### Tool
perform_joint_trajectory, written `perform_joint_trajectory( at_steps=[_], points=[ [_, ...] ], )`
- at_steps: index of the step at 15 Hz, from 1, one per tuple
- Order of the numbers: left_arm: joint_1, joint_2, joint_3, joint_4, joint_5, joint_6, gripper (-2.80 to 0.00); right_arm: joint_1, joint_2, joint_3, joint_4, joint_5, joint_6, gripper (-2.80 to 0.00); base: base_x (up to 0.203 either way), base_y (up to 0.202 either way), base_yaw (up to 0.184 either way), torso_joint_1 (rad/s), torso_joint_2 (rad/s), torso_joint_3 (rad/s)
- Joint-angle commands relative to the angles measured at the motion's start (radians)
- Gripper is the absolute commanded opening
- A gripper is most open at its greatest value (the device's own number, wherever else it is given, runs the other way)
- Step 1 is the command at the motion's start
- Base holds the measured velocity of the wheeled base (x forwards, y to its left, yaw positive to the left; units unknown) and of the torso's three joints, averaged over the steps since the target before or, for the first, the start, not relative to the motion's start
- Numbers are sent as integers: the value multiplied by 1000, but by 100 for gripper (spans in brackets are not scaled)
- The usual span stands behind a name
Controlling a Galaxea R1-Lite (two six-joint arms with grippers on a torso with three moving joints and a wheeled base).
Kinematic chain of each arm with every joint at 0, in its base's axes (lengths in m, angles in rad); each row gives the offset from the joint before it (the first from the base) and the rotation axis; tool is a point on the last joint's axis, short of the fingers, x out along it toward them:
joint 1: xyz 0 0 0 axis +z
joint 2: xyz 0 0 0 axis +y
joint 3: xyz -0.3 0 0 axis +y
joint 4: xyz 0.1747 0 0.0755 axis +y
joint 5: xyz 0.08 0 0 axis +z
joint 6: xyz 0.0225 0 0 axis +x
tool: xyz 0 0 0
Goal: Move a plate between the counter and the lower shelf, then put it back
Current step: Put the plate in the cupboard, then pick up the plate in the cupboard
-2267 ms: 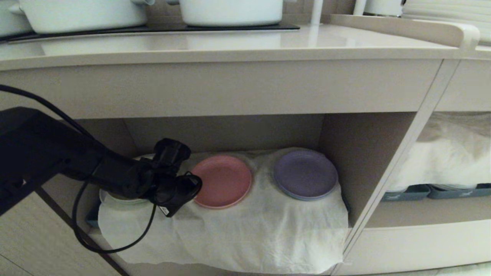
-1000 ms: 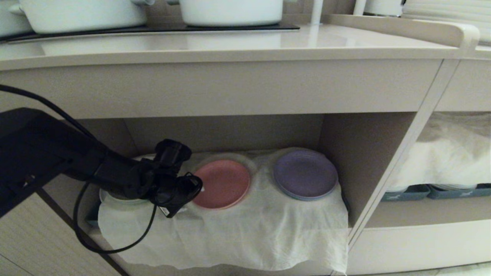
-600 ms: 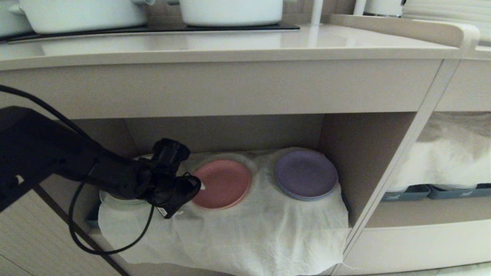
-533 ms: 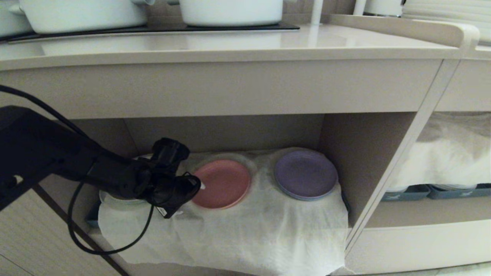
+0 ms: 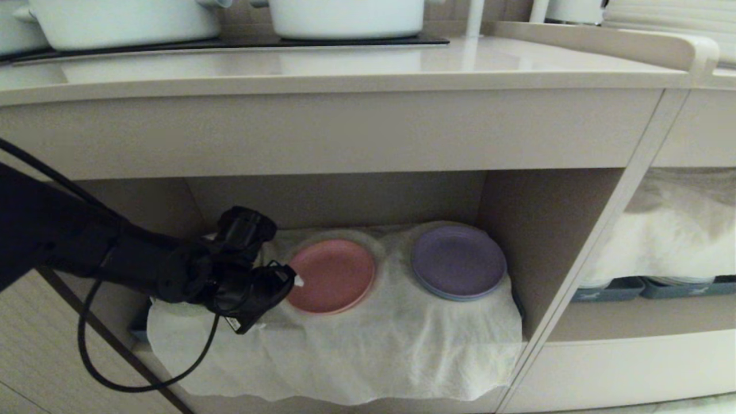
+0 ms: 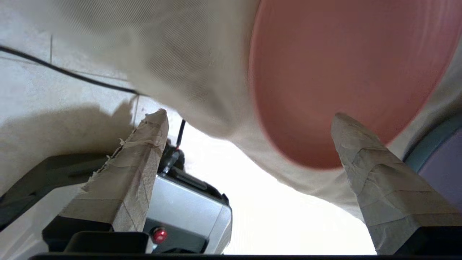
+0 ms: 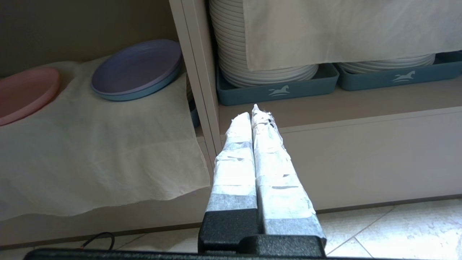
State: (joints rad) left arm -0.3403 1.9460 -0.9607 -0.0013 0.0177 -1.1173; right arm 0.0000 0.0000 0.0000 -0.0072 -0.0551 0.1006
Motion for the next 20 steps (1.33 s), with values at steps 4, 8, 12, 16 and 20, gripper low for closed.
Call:
perform_joint_trajectory(
  at_steps=[4,8,12,16,20],
  points=[
    [-5,-85,69,0,-1,-6,0,0,0,0,0,0,1,-280,0,0,0,0,0,0],
    [-26,-142,131,-2,-1,-5,0,0,0,0,0,0,1,-280,0,0,0,0,0,0],
    [-34,-214,183,-2,0,-4,-280,0,0,0,0,0,1,-280,0,0,0,0,0,0],
    [-34,-277,234,0,1,8,-280,0,0,0,0,0,1,-280,0,0,0,0,0,0],
    [-50,-349,285,43,-1,10,-280,0,0,0,0,0,1,-280,0,0,0,0,0,0]
  ],
)
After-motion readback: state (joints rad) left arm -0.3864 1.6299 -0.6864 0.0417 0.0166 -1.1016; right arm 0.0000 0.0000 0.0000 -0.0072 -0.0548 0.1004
